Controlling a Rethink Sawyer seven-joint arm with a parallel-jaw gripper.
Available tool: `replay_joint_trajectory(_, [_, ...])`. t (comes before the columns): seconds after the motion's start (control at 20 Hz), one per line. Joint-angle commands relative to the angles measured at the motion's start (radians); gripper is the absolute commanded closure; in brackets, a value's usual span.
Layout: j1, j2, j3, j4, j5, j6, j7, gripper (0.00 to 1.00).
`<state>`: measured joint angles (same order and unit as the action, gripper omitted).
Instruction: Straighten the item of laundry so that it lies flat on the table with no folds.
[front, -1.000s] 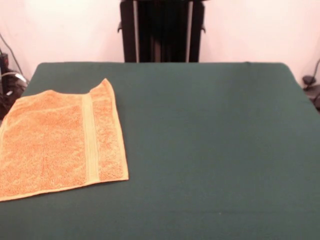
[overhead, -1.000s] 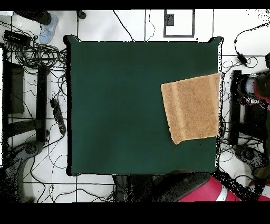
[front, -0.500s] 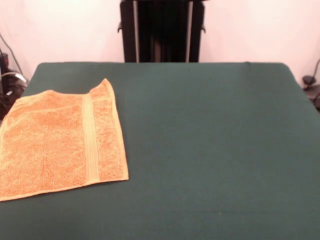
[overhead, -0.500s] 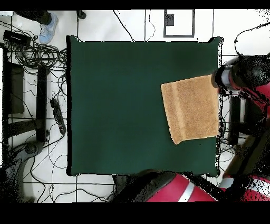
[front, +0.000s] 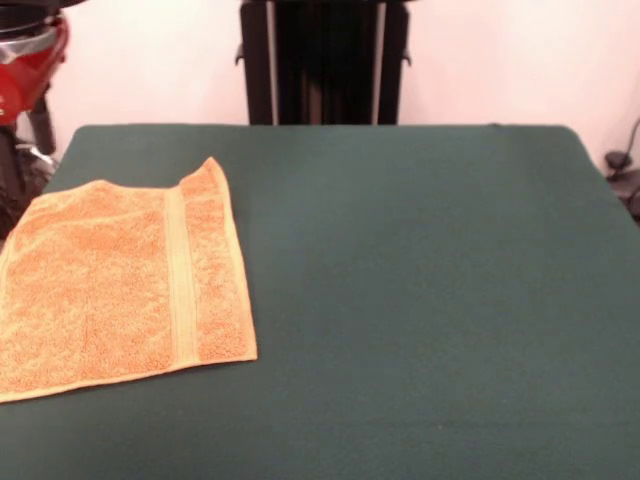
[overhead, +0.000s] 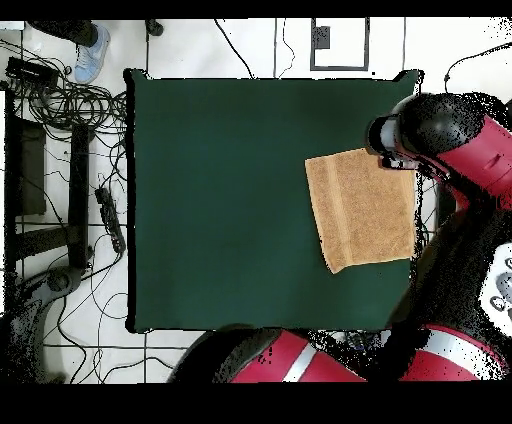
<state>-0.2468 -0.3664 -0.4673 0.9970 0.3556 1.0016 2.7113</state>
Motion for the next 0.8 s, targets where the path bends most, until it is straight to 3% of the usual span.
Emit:
replay_joint_trajectory(0.05, [0.084,0.01,0.025,0.156,0.046,-0.043,0.331,0.0])
replay_joint_trajectory(0.35, [0.12,0.013,0.043,0.187,0.081,-0.082,0.381,0.0])
replay_joint_trajectory(0.8, [0.18,0.07,0.025,0.144,0.141,-0.1,0.508,0.0])
